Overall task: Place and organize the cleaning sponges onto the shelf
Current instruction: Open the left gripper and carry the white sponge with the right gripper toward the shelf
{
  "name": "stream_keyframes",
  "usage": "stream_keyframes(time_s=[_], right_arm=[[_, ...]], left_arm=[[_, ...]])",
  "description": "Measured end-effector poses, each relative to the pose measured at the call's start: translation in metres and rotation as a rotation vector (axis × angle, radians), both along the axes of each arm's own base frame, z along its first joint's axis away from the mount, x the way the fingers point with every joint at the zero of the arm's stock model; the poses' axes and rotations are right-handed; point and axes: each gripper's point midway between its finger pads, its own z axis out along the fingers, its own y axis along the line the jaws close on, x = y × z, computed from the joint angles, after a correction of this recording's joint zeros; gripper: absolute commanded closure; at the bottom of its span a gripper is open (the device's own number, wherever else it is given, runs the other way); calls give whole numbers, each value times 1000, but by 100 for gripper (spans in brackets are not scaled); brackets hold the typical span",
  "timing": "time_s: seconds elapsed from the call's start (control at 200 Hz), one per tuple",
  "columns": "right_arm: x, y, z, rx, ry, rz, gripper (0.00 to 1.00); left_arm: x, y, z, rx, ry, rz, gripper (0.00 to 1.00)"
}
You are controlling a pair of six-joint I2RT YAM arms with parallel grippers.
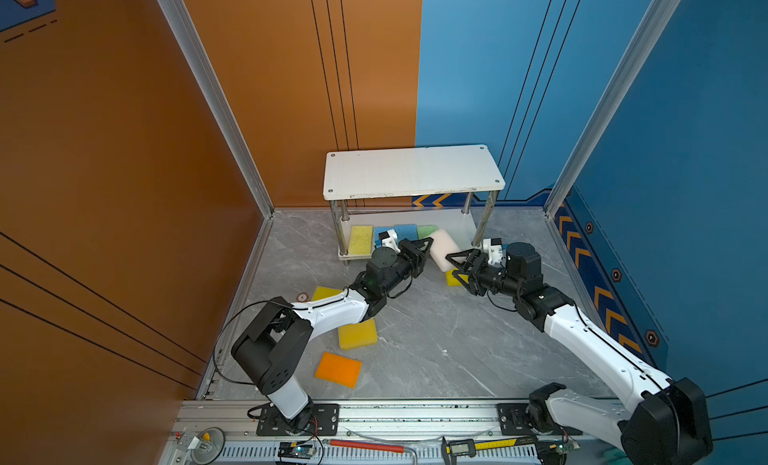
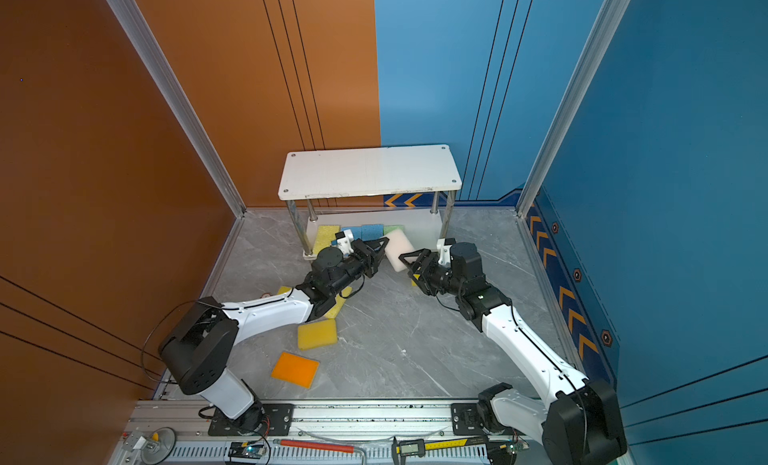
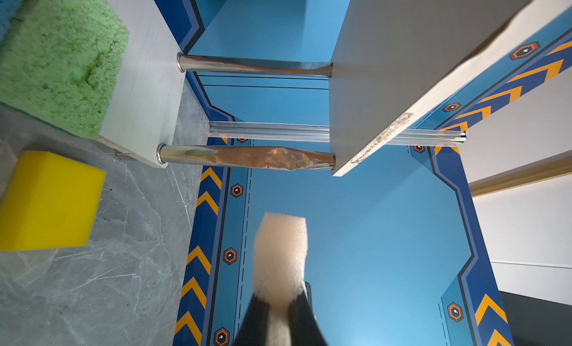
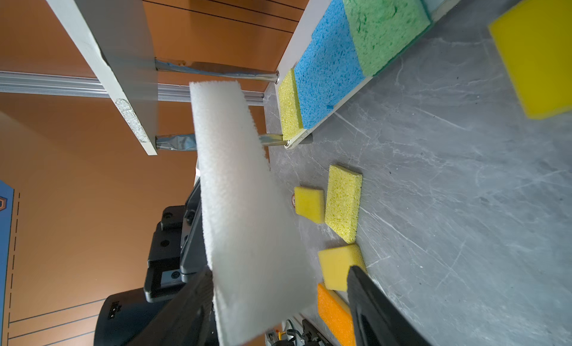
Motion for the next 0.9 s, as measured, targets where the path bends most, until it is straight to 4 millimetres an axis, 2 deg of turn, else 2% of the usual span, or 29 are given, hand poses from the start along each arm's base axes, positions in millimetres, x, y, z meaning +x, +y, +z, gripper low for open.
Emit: stream_keyframes(time_s=[0.14, 0.22, 0.445, 0.596, 0.716, 0.766, 0.896], right_arm=[[4, -2, 3, 2, -17, -23, 37], [8, -3, 8, 10, -34, -38, 45], [12, -2, 14, 22, -59, -60, 54], [15, -4, 13, 13, -65, -77, 72], [16, -4, 14, 15, -62, -82, 76], [17, -4, 12, 13, -58, -82, 76], [19, -6, 11, 9, -56, -90, 76]], left_arm=[[1, -1, -5, 1, 13, -2, 89], [1, -3, -8, 1, 20, -4, 89], [2, -6, -9, -11, 22, -9, 89], [6, -10, -12, -18, 25, -11, 89], [8, -12, -17, -22, 36, -13, 88], [8, -12, -17, -22, 37, -12, 82], [10, -10, -17, -17, 32, -21, 45]])
